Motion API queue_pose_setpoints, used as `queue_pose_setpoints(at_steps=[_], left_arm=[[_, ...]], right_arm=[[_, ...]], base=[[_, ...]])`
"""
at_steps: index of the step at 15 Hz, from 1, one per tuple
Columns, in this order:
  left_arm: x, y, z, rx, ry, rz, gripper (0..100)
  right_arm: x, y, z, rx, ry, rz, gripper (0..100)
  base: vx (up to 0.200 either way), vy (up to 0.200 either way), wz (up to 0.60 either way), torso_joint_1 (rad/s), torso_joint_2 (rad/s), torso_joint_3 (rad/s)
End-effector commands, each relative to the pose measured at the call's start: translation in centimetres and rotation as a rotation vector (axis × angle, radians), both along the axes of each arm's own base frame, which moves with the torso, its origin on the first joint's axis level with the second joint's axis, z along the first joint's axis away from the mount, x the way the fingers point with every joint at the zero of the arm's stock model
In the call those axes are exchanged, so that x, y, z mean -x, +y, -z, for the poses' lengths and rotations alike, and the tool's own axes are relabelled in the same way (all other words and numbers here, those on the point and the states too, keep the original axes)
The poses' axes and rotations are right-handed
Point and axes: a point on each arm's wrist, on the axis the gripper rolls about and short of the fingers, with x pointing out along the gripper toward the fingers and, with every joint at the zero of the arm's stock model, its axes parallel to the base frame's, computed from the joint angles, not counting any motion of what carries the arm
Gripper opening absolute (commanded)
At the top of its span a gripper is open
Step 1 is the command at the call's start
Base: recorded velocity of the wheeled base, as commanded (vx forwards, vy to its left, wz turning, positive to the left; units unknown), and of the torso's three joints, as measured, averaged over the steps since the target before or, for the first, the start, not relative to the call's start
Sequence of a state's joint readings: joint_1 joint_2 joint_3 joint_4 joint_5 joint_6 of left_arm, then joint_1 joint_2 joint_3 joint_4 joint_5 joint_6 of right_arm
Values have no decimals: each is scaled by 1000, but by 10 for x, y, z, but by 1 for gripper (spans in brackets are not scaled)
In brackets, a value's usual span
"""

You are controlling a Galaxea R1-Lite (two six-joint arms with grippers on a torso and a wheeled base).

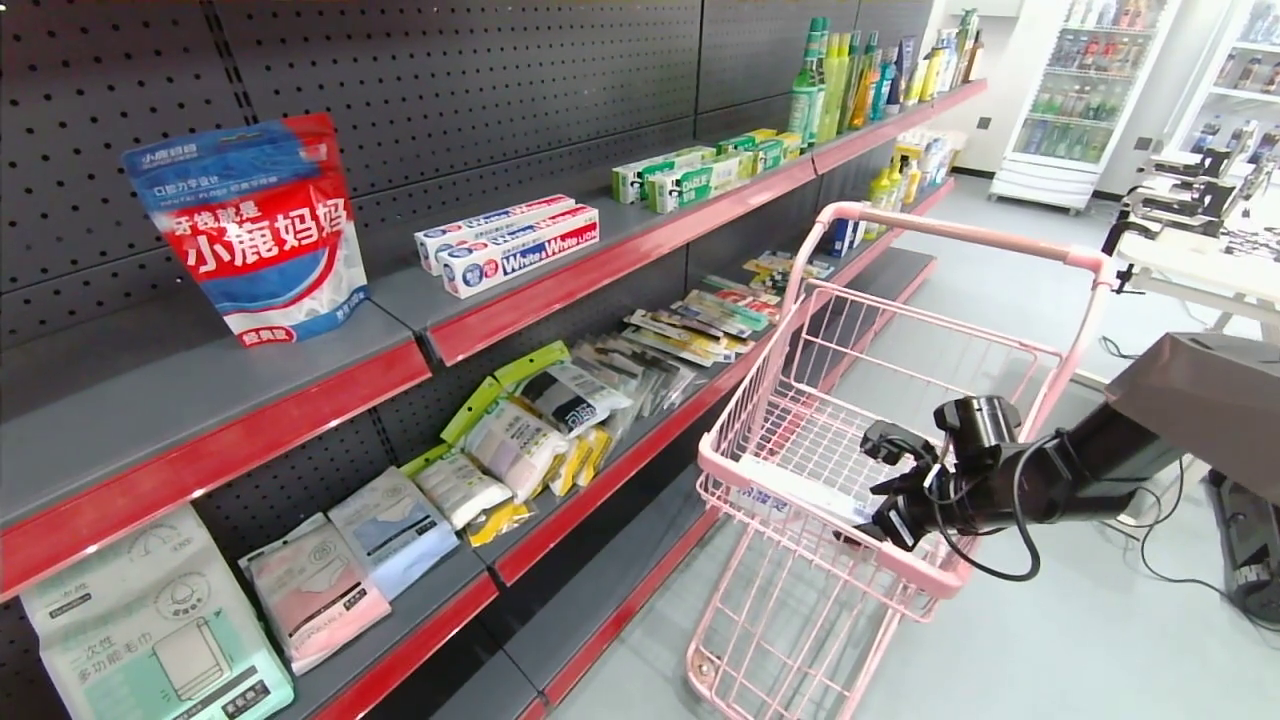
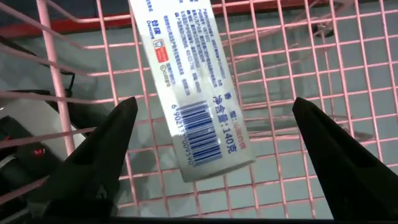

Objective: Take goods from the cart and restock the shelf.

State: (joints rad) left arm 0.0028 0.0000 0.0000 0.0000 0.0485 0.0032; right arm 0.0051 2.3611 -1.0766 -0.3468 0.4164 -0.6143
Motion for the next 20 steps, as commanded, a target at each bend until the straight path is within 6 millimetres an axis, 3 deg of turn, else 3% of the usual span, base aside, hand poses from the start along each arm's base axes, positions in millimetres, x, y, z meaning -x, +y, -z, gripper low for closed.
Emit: queue_pose_setpoints(at_steps=[1,2,7,20], left_arm=[[0,0,0,0,2,-1,100],[0,0,0,0,2,-1,100],[0,0,0,0,2,1,100],[0,0,0,0,2,-1,100]], right_arm=[[-5,-3,9,-3,9,2,100],[-15,-1,9,-20,-14,-13,100],[-20,-4,5,10,33,-59,100],[-33,5,24,9,39,-78,100]], base=[[0,0,0,0,0,0],[0,0,0,0,0,0],[0,0,0,0,0,0],[0,0,0,0,0,0]])
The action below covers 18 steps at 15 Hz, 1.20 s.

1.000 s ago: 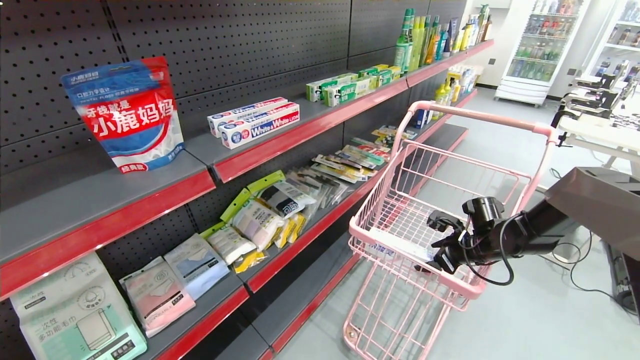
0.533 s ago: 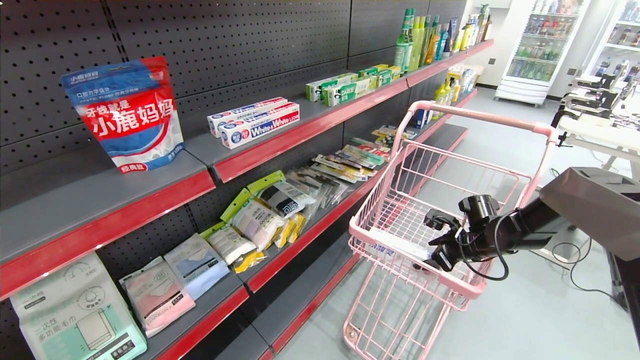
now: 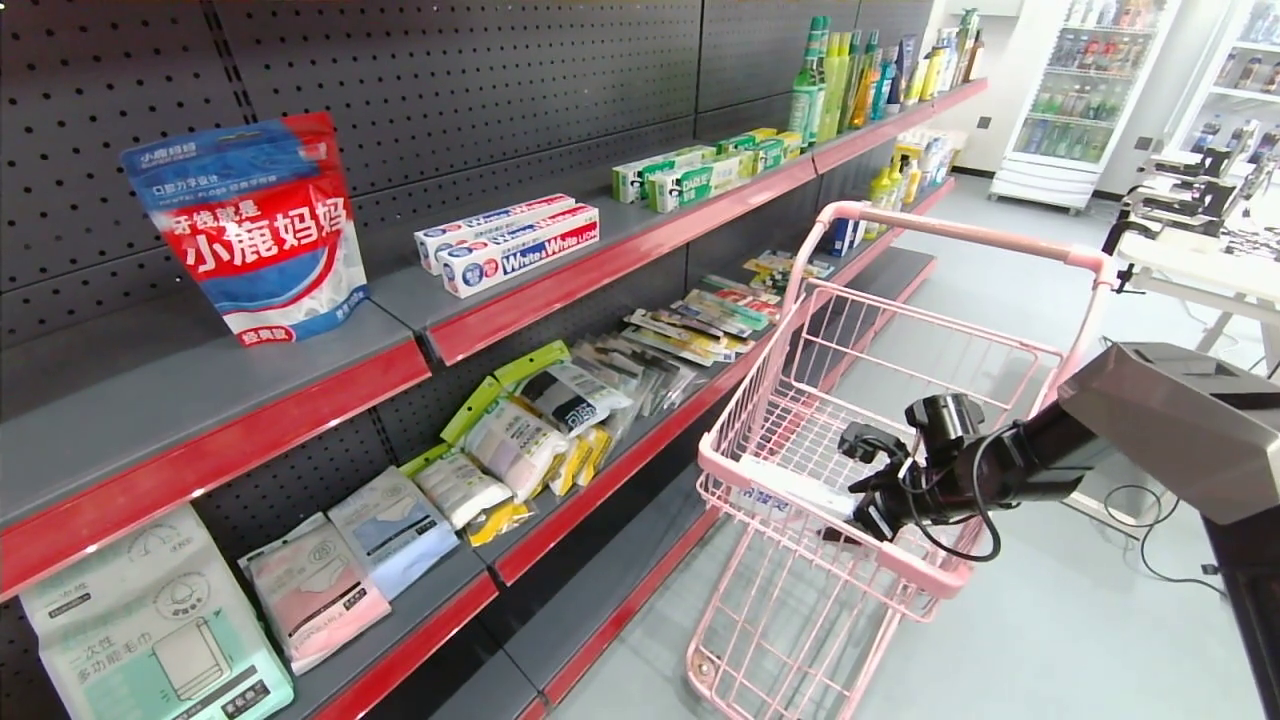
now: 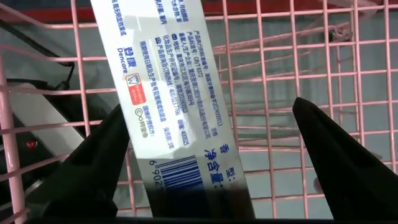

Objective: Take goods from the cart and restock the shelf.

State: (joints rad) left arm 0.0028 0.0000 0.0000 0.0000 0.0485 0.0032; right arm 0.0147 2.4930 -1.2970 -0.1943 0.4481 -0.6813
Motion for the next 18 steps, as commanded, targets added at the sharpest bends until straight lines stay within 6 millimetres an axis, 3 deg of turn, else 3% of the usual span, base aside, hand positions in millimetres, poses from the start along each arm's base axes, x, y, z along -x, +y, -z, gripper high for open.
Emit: queue_pose_setpoints(at_steps=[1,2,3,8,10,13,14,17,18], left_arm=[[0,0,0,0,2,1,100],[0,0,0,0,2,1,100],[0,0,0,0,2,1,100],[0,0,0,0,2,-1,100],[0,0,0,0,2,-1,100],[0,0,0,0,2,-1,100],[0,0,0,0,2,1,100],[0,0,0,0,2,1,100],[0,0,0,0,2,1,100]], right_arm=[[-1,0,2,0,2,0,100],[-1,0,2,-1,2,-1,100],[-1,1,2,-10,3,-7,0],[0,1,1,-20,13,5,0],[1,0,-6,-71,51,103,0],[-2,-6,-45,-142,31,270,0],[-1,-8,-49,-139,26,287,0],[13,-9,-79,-169,17,391,0],[16,-8,-98,-187,-8,461,0]], base=[[0,0,0,0,0,0],[0,0,0,0,0,0],[0,0,0,0,0,0],[0,0,0,0,0,0],[0,0,0,0,0,0],[0,0,0,0,0,0],[0,0,0,0,0,0],[0,0,0,0,0,0],[0,0,0,0,0,0]])
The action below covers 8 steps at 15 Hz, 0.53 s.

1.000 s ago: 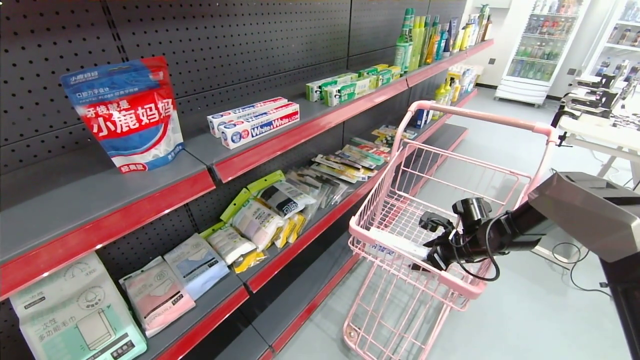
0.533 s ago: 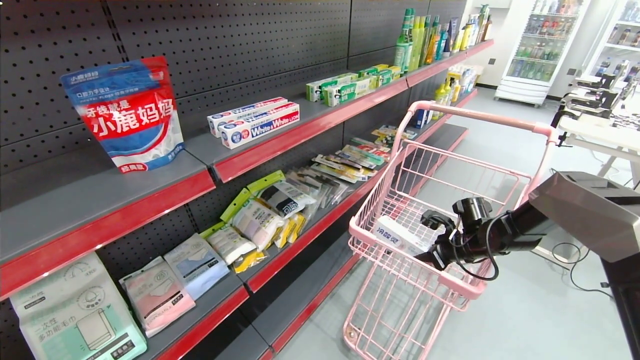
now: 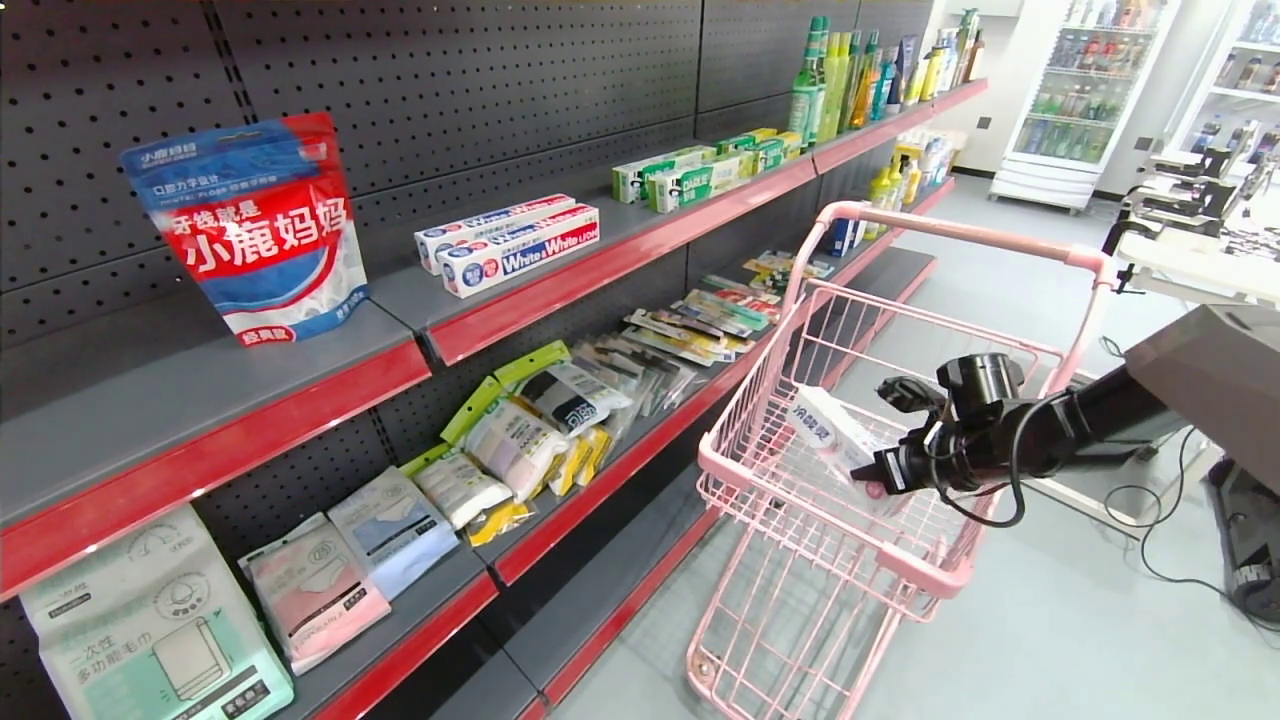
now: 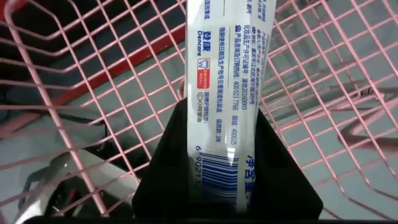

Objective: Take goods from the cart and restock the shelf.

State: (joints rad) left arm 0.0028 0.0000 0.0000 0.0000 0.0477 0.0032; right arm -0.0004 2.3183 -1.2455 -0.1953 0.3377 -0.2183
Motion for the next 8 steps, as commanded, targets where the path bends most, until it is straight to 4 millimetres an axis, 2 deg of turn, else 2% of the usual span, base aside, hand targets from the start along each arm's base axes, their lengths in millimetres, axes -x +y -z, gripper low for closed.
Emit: queue_pose_setpoints(at_steps=[1,3,5,6,7,8], left_arm=[[0,0,0,0,2,-2,100],[0,0,0,0,2,-2,100],[0,0,0,0,2,-2,100],[0,0,0,0,2,-2,100],[0,0,0,0,2,-2,100],[0,0,0,0,2,-2,100]], right_arm=[[10,0,-49,2,-87,114,0],[29,-2,-79,48,-137,239,0],[61,-7,-109,94,-189,308,0],[69,-8,-115,103,-199,321,0],[88,-8,-130,115,-230,346,0],[126,-8,-145,119,-259,368,0]], base=[[0,0,0,0,0,0],[0,0,0,0,0,0],[0,0,0,0,0,0],[0,0,0,0,0,0],[0,0,0,0,0,0],[0,0,0,0,0,0]])
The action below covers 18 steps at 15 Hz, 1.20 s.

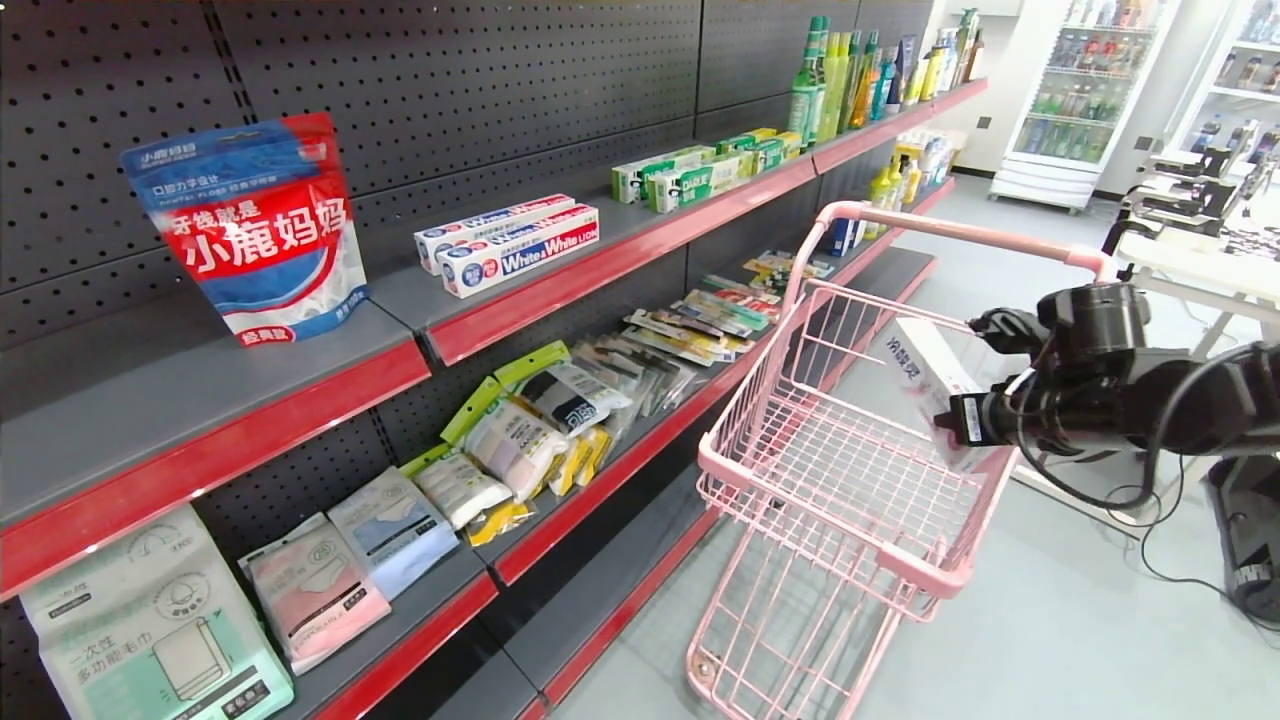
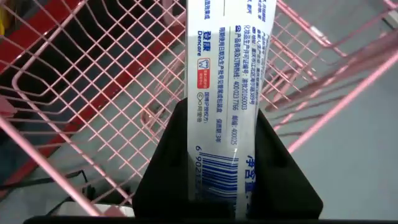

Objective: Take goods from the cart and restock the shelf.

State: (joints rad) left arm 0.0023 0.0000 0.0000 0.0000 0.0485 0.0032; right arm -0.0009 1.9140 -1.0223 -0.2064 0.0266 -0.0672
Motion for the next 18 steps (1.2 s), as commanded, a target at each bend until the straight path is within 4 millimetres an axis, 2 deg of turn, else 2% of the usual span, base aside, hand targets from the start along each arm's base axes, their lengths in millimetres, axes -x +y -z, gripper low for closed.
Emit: queue_pose_setpoints(at_steps=[1,5,8,10,13,18], left_arm=[[0,0,0,0,2,0,100],[0,0,0,0,2,-1,100],[0,0,0,0,2,-1,100],[0,0,0,0,2,0,100],[0,0,0,0,2,-1,100],[0,0,0,0,2,-1,100]], right_arm=[[83,-1,-46,22,-110,33,0],[169,-2,-59,60,-217,22,0],[219,-3,-58,123,-296,49,0],[241,-7,-53,122,-334,74,0],[254,-11,-45,138,-342,116,0],[257,-11,-45,148,-346,127,0]], base=[[0,0,0,0,0,0],[0,0,0,0,0,0],[0,0,0,0,0,0],[0,0,0,0,0,0],[0,0,0,57,-124,-73],[0,0,0,223,-506,-283]])
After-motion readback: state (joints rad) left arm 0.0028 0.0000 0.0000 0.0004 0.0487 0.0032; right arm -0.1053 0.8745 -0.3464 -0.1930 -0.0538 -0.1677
